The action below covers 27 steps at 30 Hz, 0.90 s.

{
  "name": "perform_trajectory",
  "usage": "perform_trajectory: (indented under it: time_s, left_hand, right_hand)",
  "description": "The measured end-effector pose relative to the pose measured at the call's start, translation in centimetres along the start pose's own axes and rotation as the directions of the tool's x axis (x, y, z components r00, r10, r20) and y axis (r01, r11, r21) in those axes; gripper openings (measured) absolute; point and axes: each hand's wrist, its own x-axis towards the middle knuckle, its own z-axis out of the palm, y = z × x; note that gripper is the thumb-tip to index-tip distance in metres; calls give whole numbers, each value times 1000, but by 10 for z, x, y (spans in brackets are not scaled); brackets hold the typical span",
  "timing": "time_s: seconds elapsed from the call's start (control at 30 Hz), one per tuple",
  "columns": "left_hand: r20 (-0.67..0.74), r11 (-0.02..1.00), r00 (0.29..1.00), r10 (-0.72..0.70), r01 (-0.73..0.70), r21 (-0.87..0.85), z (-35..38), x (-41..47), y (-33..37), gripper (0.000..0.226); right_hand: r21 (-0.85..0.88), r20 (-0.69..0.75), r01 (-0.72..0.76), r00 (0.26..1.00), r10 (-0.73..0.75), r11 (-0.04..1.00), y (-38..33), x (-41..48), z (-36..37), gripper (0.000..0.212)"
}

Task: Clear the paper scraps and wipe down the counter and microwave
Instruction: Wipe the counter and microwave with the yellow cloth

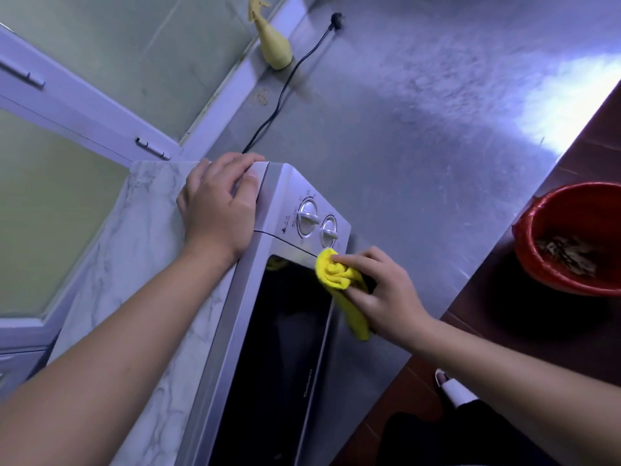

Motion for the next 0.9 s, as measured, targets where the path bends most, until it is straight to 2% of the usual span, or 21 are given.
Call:
perform_trajectory:
  time_s: [0.07, 0.17, 0.27, 0.33, 0.43, 0.5, 0.57, 0.63, 0.7, 0.77, 0.83, 0.9]
  left_hand:
    - [-2, 1000, 1000, 1, -1, 2, 0, 0, -1, 40]
    - [1, 1000, 1000, -3, 3, 9, 1, 2, -1, 43]
    - [-4, 1000, 1000, -19, 19, 2, 1, 2, -3, 44]
    - [-8, 1000, 1000, -13, 13, -1, 1, 2, -3, 42]
    - [-4, 1000, 1000, -9, 9, -10, 2, 2, -3, 40]
    - [-2, 1000, 1000, -10, 9, -14, 2, 2, -3, 40]
    - [0, 1000, 1000, -10, 10, -19, 2, 2, -3, 40]
    - [1, 1000, 1000, -12, 12, -19, 1, 1, -3, 41]
    - [4, 1000, 1000, -7, 7, -10, 2, 2, -3, 42]
    - [8, 1000, 1000, -8, 8, -8, 1, 2, -2, 41]
    - [11, 1000, 1000, -10, 10, -14, 0, 1, 0, 41]
    - [15, 1000, 1000, -15, 15, -17, -1, 0, 1, 41]
  right_hand:
    - [37, -103, 133, 986, -128, 990, -34, 3, 11, 40]
    - [-13, -258, 285, 925, -278, 958, -70, 21, 27, 49]
    - [-43, -371, 337, 869, -328, 941, -74, 27, 42, 51]
    - [-10, -409, 333, 859, -308, 943, -57, 26, 51, 51]
    - [28, -387, 169, 911, -146, 985, -13, 19, 58, 50]
    - [-47, -295, -46, 955, 30, 998, 23, 11, 57, 46]
    - [-186, -178, -247, 960, 214, 951, 54, 6, 56, 45]
    - [-243, -150, -306, 949, 276, 920, 70, 3, 57, 44]
    - [-215, -189, -349, 931, 311, 912, 70, 6, 61, 38]
    - [-187, -205, -479, 873, 443, 858, 67, 15, 61, 26]
    - [-107, -181, -662, 746, 640, 741, 61, 33, 54, 11]
    - [-38, -130, -771, 635, 761, 636, 57, 48, 41, 9]
